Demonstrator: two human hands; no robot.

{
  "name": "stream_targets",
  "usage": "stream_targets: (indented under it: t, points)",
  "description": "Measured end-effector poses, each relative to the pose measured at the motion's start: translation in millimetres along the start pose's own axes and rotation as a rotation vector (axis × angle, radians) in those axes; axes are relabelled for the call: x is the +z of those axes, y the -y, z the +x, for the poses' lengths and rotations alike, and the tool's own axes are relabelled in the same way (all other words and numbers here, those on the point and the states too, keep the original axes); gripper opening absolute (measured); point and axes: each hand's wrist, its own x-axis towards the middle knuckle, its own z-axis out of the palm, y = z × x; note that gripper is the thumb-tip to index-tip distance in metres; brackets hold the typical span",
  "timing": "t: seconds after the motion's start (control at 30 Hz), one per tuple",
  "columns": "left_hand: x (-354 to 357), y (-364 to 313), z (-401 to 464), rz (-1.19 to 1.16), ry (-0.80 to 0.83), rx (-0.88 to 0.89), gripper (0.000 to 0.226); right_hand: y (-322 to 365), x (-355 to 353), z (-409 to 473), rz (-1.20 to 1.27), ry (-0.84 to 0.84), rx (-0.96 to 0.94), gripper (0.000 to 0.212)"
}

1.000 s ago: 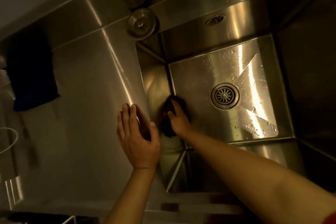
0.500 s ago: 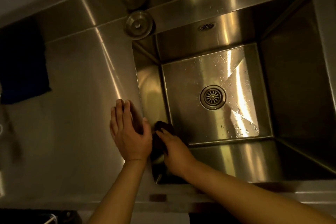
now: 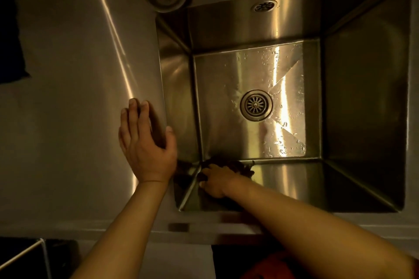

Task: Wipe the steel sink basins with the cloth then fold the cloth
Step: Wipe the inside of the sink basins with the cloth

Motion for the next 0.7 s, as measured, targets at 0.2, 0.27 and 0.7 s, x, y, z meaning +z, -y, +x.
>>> stream_targets:
  t: [0.2,0.27,0.7]
  points:
    - [-2,-1,0,-0.011,-0.017,0.014,0.073,-110,-33,-20,-0.203,0.042,0.143,0.046]
    - [-2,-1,1,-0.015,-0.021,0.009,0.073,-148,-36,-30,-0.212,0.018,0.242,0.045]
    - [-4,-5,-1,-0.024,-0.014,-0.006,0.073,-71,-13,-41,-0.04,-0.013,0.004,0.045]
